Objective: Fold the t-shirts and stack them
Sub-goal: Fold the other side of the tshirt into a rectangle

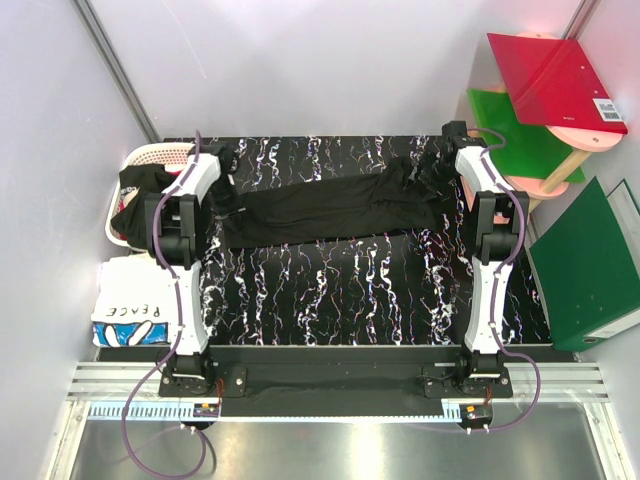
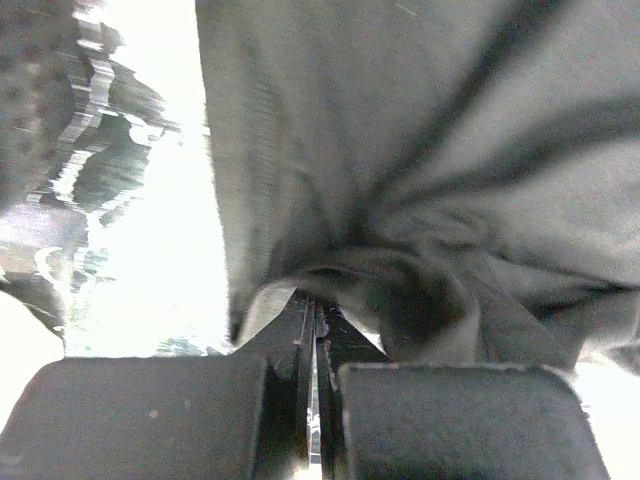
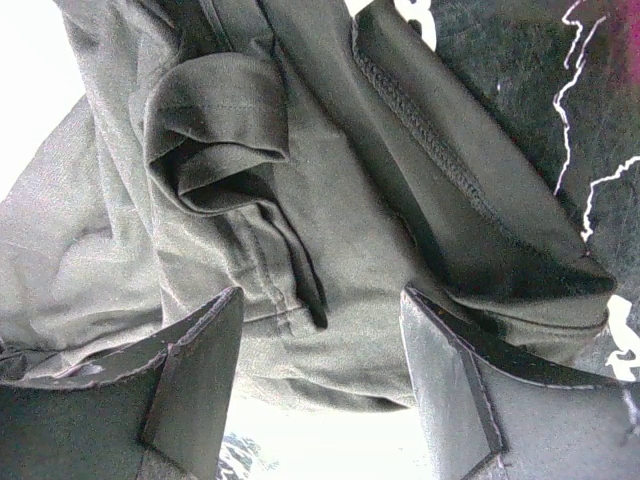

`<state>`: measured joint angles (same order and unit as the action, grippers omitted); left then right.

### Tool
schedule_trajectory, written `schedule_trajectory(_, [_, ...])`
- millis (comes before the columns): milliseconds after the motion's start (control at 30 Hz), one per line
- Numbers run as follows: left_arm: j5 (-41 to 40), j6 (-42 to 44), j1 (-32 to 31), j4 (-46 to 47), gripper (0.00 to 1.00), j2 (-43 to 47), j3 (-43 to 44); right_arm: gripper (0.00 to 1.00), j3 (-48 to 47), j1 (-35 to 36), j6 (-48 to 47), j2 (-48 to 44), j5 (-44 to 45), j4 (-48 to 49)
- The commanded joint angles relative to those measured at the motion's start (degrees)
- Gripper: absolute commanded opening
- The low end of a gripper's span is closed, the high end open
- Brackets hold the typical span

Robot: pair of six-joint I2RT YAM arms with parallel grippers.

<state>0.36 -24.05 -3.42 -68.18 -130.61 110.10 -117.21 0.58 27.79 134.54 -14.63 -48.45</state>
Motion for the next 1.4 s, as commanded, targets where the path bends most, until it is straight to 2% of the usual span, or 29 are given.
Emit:
schedule_trajectory(0, [0.1,-1.8,1.0,0.5,0.0,2.6,0.7,0.71,-3.5,-0.2,-1.2,1.2,-1.3,-1.6])
schedule_trajectory(267, [-0.2,-5.3,3.4,1.5,0.0,1.4,-0.6,0.72,-4.4,-0.2,-2.1,1.9,-0.8,-3.1])
schedule_trajectory(400, [-0.2,-5.4,3.4,1.4,0.0,4.0,-0.5,0.72,-4.2,-0.3,-2.6,1.1,-0.9,-3.5])
schedule_trajectory(467, [-1.6,-4.9,3.3,1.4,0.0,5.4,-0.1,0.72,-3.9,-0.2,-2.6,0.7,-1.8,-3.5])
schedule_trajectory(667, [0.8,-3.5,3.4,1.3,0.0,9.9,1.3,0.7,-2.8,-0.3,-1.7,1.4,-5.9,-3.5])
schedule_trajectory(933, [2.4,-2.8,3.4,1.2,0.0,8.9,1.2,0.69,-5.2,-0.3,0.9,5.3,-10.4,-1.7])
schedule_trajectory(1100, [1.7,-1.9,3.3,1.2,0.0,8.9,1.2,0.46,-8.6,0.7,1.6,7.7,-11.7,-1.6])
schedule_trajectory(1167, [1.6,-1.6,3.4,1.2,0.0,8.7,0.9,0.31,-9.5,1.0,2.0,9.2,-12.2,-1.6])
schedule_trajectory(1200, [1.7,-1.3,3.3,1.2,0.0,8.6,0.9,0.13,-10.1,1.4,2.5,9.3,-12.3,-1.7])
schedule_trajectory(1267, [1.7,-1.1,3.4,1.0,0.0,8.4,0.7,0.0,-10.5,1.7,2.8,9.0,-11.8,-1.6])
schedule_trajectory(1367, [1.7,-0.9,3.4,1.1,0.0,8.4,0.2,0.0,-10.7,2.3,2.9,6.9,-10.9,-1.5])
